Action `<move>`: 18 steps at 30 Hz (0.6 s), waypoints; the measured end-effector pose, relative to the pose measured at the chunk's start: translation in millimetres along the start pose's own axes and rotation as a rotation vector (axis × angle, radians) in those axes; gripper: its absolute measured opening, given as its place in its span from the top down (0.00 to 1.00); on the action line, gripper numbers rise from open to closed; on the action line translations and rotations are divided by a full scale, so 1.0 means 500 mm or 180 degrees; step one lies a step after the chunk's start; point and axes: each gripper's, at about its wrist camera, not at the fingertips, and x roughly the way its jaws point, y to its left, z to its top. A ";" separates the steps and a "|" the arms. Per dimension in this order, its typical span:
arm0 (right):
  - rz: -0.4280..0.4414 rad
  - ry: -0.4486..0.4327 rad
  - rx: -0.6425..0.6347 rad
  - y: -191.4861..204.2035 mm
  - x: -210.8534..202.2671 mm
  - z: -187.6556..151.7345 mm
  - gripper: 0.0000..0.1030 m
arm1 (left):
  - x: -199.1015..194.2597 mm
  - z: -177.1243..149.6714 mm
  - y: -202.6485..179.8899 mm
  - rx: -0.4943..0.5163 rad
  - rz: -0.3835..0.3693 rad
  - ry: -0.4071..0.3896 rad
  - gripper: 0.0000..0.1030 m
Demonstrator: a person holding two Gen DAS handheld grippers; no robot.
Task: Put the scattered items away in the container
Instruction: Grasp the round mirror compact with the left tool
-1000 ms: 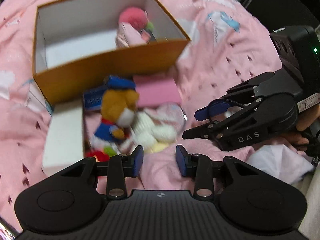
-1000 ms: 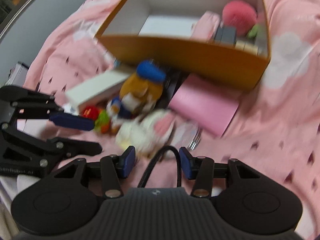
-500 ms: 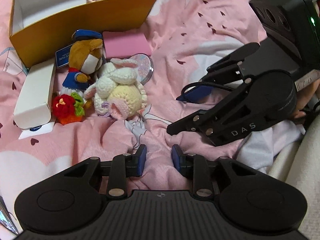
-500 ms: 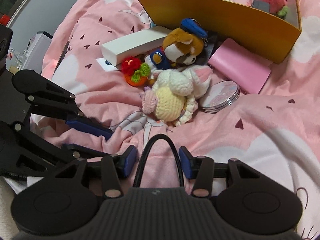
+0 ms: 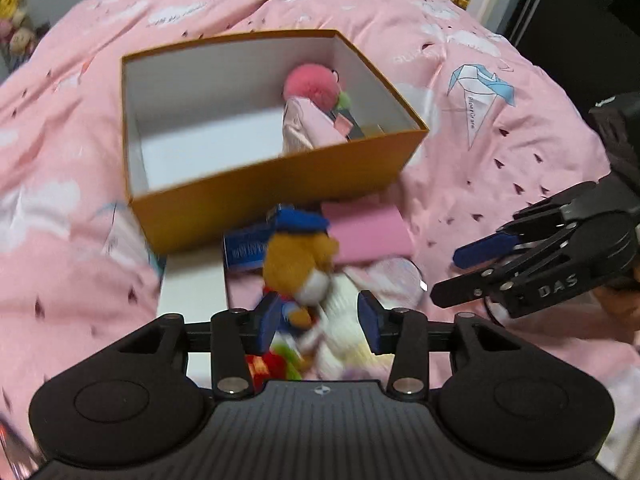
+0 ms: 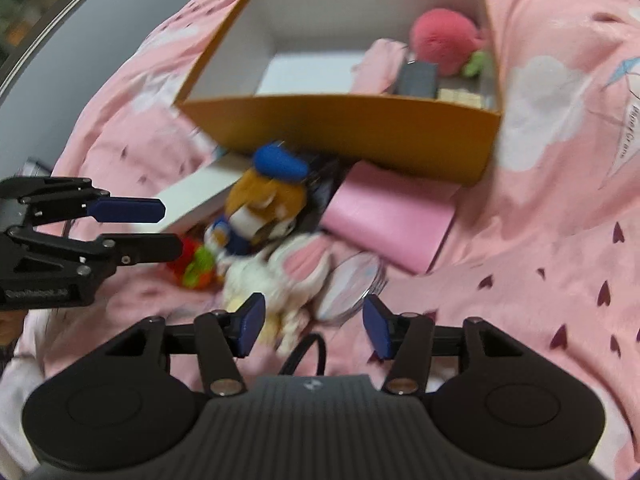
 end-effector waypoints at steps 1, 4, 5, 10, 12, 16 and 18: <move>0.0007 -0.0010 0.0069 -0.007 0.004 0.005 0.44 | 0.010 0.005 0.002 0.0044 0.0004 0.0006 0.50; -0.0002 -0.0061 0.0195 -0.025 0.010 0.020 0.44 | 0.046 0.019 -0.002 0.0169 0.0057 0.0054 0.46; -0.0037 -0.0079 0.0210 -0.029 0.012 0.025 0.44 | 0.057 0.020 -0.003 0.0219 0.0065 0.0087 0.46; -0.0197 -0.0024 0.0259 -0.063 0.031 0.055 0.44 | 0.111 0.021 -0.007 0.0390 0.0223 0.0282 0.45; -0.0299 -0.0015 0.0245 -0.078 0.041 0.065 0.43 | 0.126 0.021 -0.003 0.0377 0.0268 0.0312 0.45; -0.0356 -0.0003 0.0495 -0.134 0.069 0.077 0.37 | 0.144 0.023 0.011 0.0206 0.0240 0.0282 0.48; -0.0310 0.0040 0.0667 -0.164 0.084 0.082 0.37 | 0.143 0.024 0.018 0.0146 0.0212 0.0255 0.49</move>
